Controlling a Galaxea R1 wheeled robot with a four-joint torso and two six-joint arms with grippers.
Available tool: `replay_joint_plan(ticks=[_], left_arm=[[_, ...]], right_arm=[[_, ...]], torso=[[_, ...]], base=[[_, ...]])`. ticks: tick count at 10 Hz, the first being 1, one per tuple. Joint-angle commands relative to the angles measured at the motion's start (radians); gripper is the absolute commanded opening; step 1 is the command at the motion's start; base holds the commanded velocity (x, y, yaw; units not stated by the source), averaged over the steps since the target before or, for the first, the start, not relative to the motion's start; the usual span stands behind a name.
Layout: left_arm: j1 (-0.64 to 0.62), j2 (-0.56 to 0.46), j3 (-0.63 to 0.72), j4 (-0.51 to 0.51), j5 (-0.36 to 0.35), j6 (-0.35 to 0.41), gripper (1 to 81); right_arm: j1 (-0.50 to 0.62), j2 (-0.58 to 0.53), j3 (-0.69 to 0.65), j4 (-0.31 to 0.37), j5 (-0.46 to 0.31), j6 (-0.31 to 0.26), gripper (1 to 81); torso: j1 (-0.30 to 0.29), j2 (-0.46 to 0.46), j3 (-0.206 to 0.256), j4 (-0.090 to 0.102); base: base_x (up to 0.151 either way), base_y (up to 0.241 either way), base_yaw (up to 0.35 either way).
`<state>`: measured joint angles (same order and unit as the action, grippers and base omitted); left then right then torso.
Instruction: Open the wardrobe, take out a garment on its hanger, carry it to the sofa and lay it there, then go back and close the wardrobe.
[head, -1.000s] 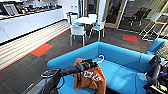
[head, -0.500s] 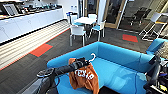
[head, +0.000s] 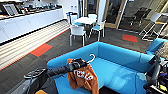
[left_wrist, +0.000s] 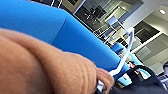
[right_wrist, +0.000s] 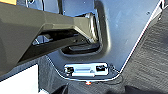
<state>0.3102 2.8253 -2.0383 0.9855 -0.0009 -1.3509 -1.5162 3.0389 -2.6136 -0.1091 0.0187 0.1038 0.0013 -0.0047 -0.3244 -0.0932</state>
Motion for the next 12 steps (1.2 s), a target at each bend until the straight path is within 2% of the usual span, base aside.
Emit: replay_joint_plan(ticks=[1, 6, 9, 11, 12], left_arm=[[-0.113, -0.114, 0.125, 0.036, -0.027, 0.016, 1.0], [-0.01, -0.184, 0.156, 0.073, -0.025, 0.029, 1.0], [0.088, -0.197, 0.153, 0.145, -0.024, 0.033, 1.0], [0.128, -0.225, 0.15, 0.148, -0.065, 0.032, 1.0], [0.158, -0.248, 0.156, 0.15, -0.122, 0.033, 1.0]], right_arm=[[-0.003, 0.005, 0.006, -0.012, -0.071, -0.006, 81.1], [0.001, 0.008, 0.006, -0.012, -0.071, -0.006, 81.1], [0.001, 0.008, 0.006, -0.014, -0.071, -0.006, 81.1], [0.0, 0.008, 0.006, -0.014, -0.071, -0.006, 81.1], [0.0, 0.008, 0.006, -0.014, -0.071, -0.006, 81.1]], torso=[[0.0, 0.0, 0.0, 0.0], [0.0, 0.0, 0.0, 0.0], [0.0, 0.0, 0.0, 0.0], [0.0, 0.0, 0.0, 0.0], [0.0, 0.0, 0.0, 0.0]], base=[[0.0, 0.0, 0.0], [0.0, 0.0, 0.0], [0.0, 0.0, 0.0], [0.0, 0.0, 0.0], [0.0, 0.0, 0.0]])
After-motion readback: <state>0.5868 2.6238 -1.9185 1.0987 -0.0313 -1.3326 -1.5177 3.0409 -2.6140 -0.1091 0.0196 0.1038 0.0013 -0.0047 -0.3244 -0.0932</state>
